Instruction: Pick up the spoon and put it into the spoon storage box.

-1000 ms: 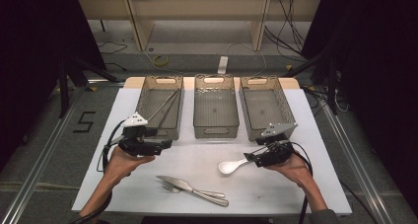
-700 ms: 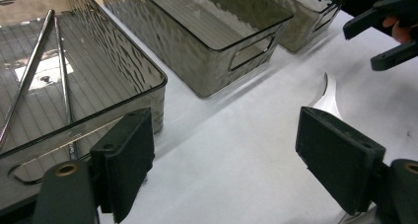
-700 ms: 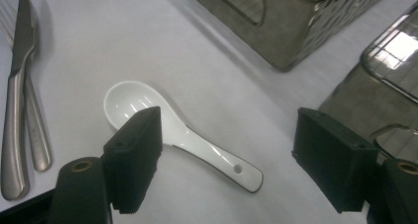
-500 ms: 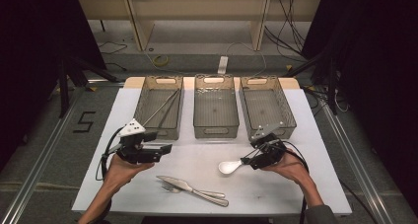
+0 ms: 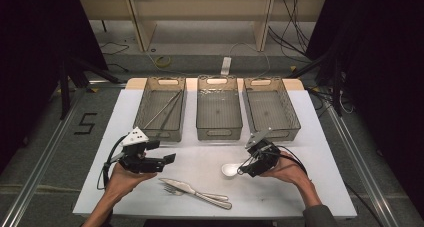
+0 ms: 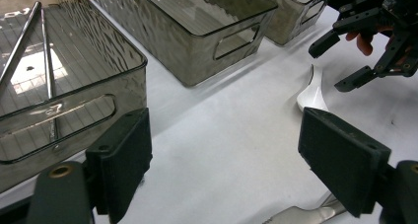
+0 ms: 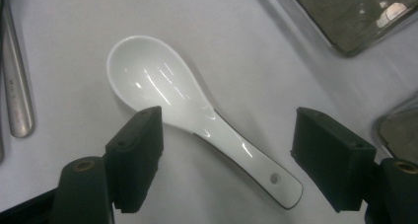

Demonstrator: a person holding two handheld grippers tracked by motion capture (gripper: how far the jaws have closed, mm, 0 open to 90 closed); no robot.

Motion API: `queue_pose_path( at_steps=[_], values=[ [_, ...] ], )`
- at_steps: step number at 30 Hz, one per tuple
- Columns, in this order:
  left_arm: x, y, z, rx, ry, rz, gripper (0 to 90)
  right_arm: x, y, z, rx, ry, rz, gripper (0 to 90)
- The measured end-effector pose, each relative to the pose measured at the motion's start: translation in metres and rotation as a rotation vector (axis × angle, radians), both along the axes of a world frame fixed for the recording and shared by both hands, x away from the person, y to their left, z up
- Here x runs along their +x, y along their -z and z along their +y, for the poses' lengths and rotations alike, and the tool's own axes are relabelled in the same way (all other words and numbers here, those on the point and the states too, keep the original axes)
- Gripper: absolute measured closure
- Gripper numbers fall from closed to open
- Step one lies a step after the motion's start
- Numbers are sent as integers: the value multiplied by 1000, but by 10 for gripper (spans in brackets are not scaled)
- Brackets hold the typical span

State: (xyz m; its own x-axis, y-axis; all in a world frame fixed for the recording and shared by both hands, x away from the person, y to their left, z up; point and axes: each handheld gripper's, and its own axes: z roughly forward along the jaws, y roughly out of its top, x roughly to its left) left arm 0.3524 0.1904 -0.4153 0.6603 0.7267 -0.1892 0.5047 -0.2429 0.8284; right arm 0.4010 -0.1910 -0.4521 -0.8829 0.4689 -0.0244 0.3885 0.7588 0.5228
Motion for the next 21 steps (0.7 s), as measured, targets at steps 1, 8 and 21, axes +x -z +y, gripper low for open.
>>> queue_pose_path(
  at_steps=[1,8,21],
  values=[
    [0,0,0,0,-3,3,198,0,1,1,-1,1,3,286],
    [-2,1,1,7,-8,-3,197,1,4,1,-21,-22,25,289],
    [-5,2,0,27,6,-17,198,3,17,9,-90,-67,42,385]
  ],
)
